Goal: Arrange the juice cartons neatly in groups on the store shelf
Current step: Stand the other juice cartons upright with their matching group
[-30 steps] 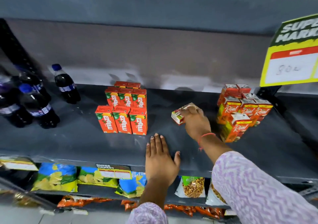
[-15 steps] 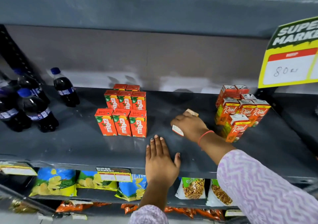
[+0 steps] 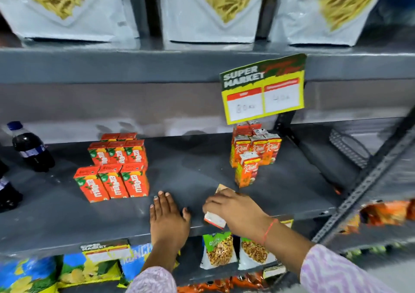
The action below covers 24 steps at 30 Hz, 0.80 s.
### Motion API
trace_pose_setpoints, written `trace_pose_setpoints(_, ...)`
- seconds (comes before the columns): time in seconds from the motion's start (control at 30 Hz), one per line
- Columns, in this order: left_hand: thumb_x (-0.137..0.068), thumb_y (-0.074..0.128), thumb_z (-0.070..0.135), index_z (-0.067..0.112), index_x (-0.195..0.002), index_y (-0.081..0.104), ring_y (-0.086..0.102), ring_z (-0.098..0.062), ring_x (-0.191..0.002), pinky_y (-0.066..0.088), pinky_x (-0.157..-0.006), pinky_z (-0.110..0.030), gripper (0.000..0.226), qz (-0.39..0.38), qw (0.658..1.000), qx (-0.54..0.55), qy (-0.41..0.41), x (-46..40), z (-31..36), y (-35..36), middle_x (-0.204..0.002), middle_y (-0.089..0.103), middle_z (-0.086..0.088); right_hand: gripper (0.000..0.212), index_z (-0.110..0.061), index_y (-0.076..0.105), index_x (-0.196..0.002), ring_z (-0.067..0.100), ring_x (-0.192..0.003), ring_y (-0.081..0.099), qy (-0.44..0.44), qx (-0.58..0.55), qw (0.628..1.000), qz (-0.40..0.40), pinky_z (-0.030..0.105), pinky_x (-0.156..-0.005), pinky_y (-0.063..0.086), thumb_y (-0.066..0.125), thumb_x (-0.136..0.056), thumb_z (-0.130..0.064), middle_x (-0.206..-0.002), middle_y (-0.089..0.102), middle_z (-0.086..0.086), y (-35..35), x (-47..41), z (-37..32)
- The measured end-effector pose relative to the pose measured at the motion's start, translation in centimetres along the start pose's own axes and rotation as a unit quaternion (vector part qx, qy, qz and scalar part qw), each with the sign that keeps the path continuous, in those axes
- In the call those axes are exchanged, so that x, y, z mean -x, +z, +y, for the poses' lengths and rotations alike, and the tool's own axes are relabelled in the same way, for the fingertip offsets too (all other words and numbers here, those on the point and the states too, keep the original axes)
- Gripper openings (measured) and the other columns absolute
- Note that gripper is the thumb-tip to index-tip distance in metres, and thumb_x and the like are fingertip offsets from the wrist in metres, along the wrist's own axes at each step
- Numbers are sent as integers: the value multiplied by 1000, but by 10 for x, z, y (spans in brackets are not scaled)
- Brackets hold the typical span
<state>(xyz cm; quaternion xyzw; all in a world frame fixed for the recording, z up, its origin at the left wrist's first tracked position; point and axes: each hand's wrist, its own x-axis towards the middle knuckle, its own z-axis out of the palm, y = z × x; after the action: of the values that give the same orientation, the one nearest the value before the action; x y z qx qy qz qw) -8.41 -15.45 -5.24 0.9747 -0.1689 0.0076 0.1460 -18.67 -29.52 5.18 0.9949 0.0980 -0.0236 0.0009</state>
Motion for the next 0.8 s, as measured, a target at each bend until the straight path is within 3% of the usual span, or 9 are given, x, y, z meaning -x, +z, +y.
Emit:
trace_pose_setpoints(0.1, -63, -5, 45, -8, -140, 19, 19, -39, -141, 12, -117, -45, 96, -14, 1000, 21, -12, 1, 15, 4, -151, 21, -28, 58, -27, 44, -125, 26, -119, 47, 52, -43, 997, 30, 38, -81, 46, 52, -77, 4, -130, 55, -1, -16, 25, 19)
trace_pose_setpoints(0.2, -62, -5, 44, -8, -140, 18, 17, -39, -142, 11, -118, -45, 96, -8, 999, 45, -16, 3, 38, 5, -151, 19, -28, 44, -32, 45, -118, 25, -110, 55, 104, -87, 990, 30, 31, -72, 41, 58, -82, -11, -121, 59, -1, -30, 46, 47)
trace_pose_setpoints(0.27, -66, -2, 42, -7, -141, 15, 14, -38, -143, 9, -118, -44, 91, -20, 998, 54, -18, 3, 54, 5, -153, 14, -27, 43, -36, 47, -117, 25, -107, 59, 137, -123, 982, 27, 33, -76, 46, 62, -80, -19, -120, 61, -2, -37, 58, 68)
trace_pose_setpoints(0.37, -65, -2, 44, -10, -139, 18, 15, -42, -141, 10, -117, -47, 94, -6, 996, 86, -32, 4, 63, 8, -150, 17, -31, 56, -34, 51, -120, 19, -105, 61, 191, -206, 959, 34, 28, -81, 49, 72, -72, -13, -119, 64, -3, -43, 67, 104)
trace_pose_setpoints(0.47, -61, -6, 46, -11, -138, 19, 17, -43, -140, 11, -117, -48, 99, 7, 997, 76, -25, 4, 62, 13, -150, 19, -32, 61, -22, 52, -121, 14, -92, 59, 239, -250, 936, 63, 2, -63, 40, 76, -68, -5, -106, 64, -2, -46, 71, 138)
trace_pose_setpoints(0.57, -61, -10, 46, -8, -140, 15, 14, -41, -142, 10, -118, -46, 100, -3, 998, 57, -28, 3, 60, 14, -151, 15, -29, 58, -12, 54, -118, 14, -89, 54, 280, -326, 897, 106, -4, -62, 39, 76, -66, 1, -101, 61, 0, -44, 68, 162)
trace_pose_setpoints(0.7, -65, -8, 46, -9, -140, 17, 17, -42, -141, 11, -117, -48, 96, 0, 999, 47, -22, 2, 59, 17, -150, 18, -30, 53, -14, 56, -111, 17, -93, 57, 318, -407, 847, 130, 16, -74, 43, 76, -66, 4, -102, 63, 3, -31, 54, 181)
trace_pose_setpoints(0.8, -71, -5, 45, -7, -141, 15, 17, -39, -142, 12, -117, -46, 89, -15, 999, 22, -30, 2, 60, 17, -152, 18, -27, 59, -13, 53, -119, 21, -103, 59, 334, -433, 829, 119, 30, -90, 45, 76, -67, 2, -111, 65, 6, -17, 43, 185)
